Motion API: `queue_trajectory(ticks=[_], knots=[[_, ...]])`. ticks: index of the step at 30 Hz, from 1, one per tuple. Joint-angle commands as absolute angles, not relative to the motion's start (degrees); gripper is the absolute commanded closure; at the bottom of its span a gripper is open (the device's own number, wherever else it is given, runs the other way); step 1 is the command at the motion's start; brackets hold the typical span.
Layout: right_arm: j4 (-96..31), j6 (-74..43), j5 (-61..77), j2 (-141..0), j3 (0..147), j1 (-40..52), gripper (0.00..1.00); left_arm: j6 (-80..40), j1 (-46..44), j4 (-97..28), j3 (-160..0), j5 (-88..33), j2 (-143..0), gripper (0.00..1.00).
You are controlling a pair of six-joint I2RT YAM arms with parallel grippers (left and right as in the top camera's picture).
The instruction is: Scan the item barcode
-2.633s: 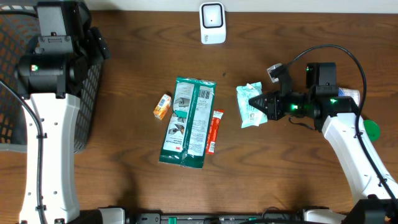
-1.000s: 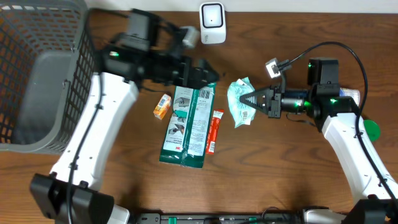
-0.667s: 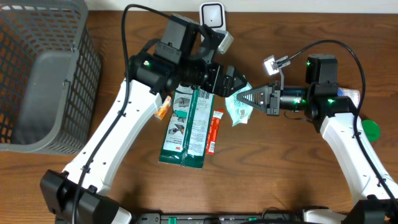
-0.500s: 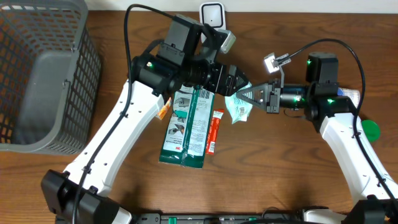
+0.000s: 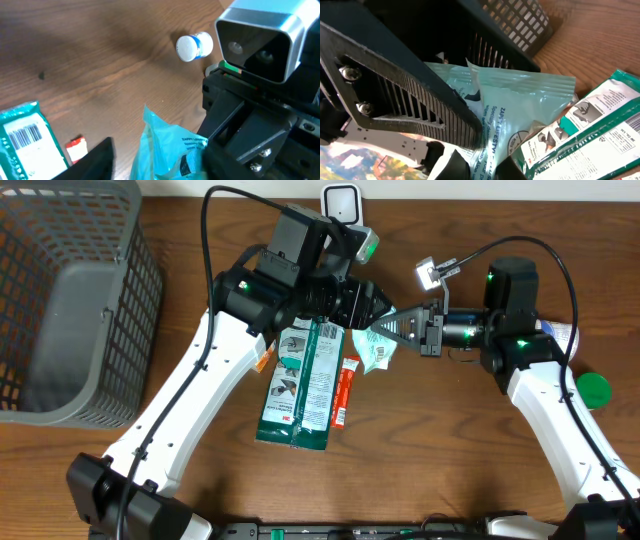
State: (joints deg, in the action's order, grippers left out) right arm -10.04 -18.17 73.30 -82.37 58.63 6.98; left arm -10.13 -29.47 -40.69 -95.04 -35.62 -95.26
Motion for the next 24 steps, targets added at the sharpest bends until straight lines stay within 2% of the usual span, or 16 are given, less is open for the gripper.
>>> queue_trajectory(ticks=[1,3,4,5,7,8,12,15,24], knots=[[-9.3,-20.8,74.4,-81.6,58.8,7.6,0.99,-9.7,-29.8,-41.1,-94.9,-34.9,-96.2,0.64],[-9.3,-20.8,74.4,-81.6,58.8,7.6,0.99,-9.7,-29.8,-41.0,-94.9,-34.9,-96.2,0.78],[-9.3,-20.8,74.4,-81.6,58.8,7.6,0.96,-9.7,-29.8,-40.9,-94.9,-34.8,-96.2,0.81],[-9.3,-20.8,74.4,-81.6,58.8,7.6,0.87,-9.7,-29.8,-40.8,-94.9,-34.6,-96.2,0.9],[-9.3,-20.8,74.4,-81.6,58.8,7.6,0.54,-9.7,-29.8,-40.5,-94.9,-33.1,-96.2,0.93],[-9.4,-20.7,74.4,-81.6,58.8,7.6,0.43,-9.7,-29.8,-40.3,-94.9,-32.6,-96.2,0.93],[-9.5,-18.1,74.4,-81.6,58.8,7.2,0.16,-10.1,-29.5,-39.7,-94.9,-32.6,-96.2,0.92],[-9.6,-17.1,74.5,-81.6,58.8,5.9,0.08,-10.2,-28.6,-39.8,-94.9,-36.4,-96.2,0.93],[-11.6,-9.4,83.1,-81.7,58.8,0.3,0.08,-10.1,-20.9,-39.5,-94.9,-63.0,-96.2,0.93]])
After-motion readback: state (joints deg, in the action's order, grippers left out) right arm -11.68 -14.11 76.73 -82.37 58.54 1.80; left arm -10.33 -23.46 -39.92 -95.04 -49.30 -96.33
